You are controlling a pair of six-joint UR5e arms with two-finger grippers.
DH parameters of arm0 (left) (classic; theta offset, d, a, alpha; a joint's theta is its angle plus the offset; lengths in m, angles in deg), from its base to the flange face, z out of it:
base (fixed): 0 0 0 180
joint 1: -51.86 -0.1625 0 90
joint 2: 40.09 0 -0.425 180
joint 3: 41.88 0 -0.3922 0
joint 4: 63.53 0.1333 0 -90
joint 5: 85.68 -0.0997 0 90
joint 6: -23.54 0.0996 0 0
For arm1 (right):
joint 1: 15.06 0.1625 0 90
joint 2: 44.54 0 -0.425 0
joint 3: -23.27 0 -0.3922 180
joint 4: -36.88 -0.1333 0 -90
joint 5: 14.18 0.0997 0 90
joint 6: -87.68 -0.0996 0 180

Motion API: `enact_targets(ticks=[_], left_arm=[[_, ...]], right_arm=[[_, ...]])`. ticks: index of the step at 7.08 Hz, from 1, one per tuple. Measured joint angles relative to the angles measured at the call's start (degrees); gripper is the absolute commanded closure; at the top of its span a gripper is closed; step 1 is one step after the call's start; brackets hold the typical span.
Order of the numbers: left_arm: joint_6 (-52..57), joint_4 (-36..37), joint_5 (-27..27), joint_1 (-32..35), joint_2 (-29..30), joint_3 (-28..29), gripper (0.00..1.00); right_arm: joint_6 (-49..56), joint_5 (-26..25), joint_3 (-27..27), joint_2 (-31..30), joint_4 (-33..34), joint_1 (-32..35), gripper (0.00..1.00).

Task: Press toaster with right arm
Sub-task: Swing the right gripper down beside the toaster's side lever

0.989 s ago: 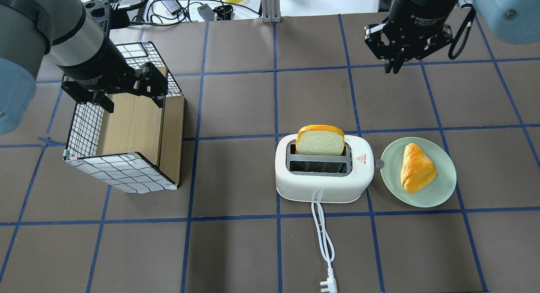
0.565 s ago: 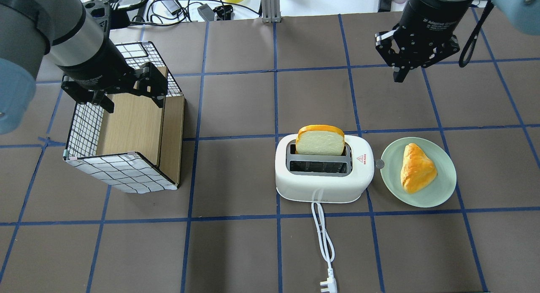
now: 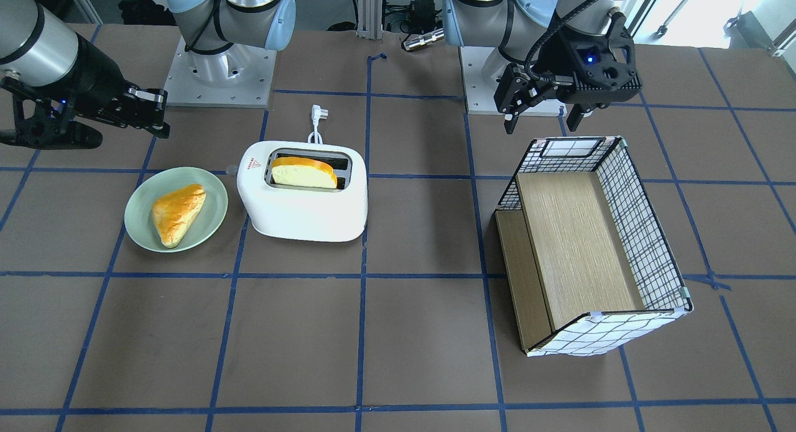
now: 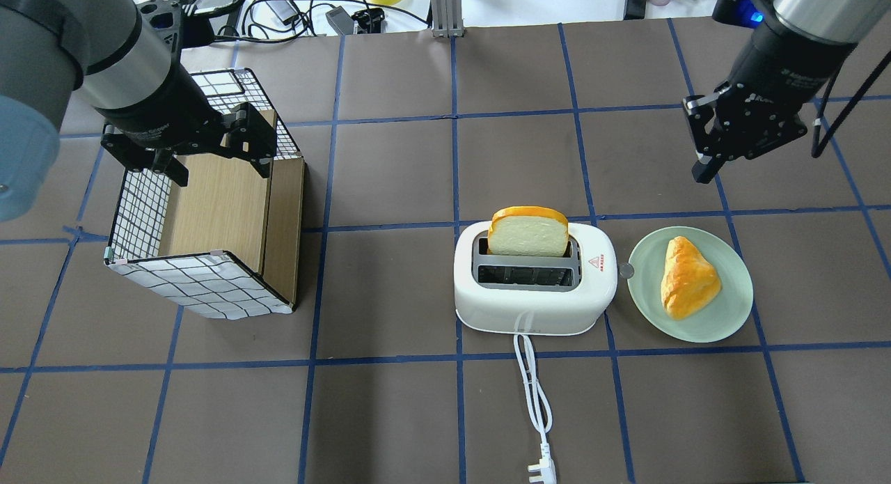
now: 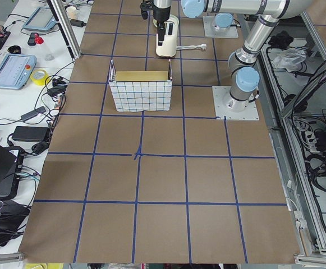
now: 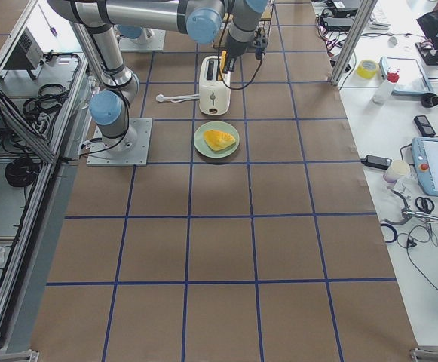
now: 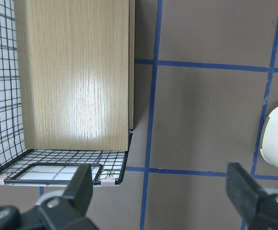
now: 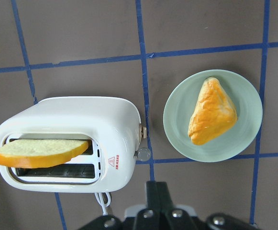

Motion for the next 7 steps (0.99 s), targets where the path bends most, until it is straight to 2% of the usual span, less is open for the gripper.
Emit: enact_targets(ticks=[2,4,7], left_arm=[[0.0,0.0,0.0,0.0,0.0,0.0,0.00],[0.0,0.0,0.0,0.0,0.0,0.0,0.00],[0.0,0.0,0.0,0.0,0.0,0.0,0.00]], right_arm=[[10.1,6.7,5.4,0.0,1.4,-3.6,1.00],[20.4,15.8,12.4,0.1,1.1,-10.9,1.00],[27.0,23.7,18.3,0.2,0.6,-14.3,1.00]])
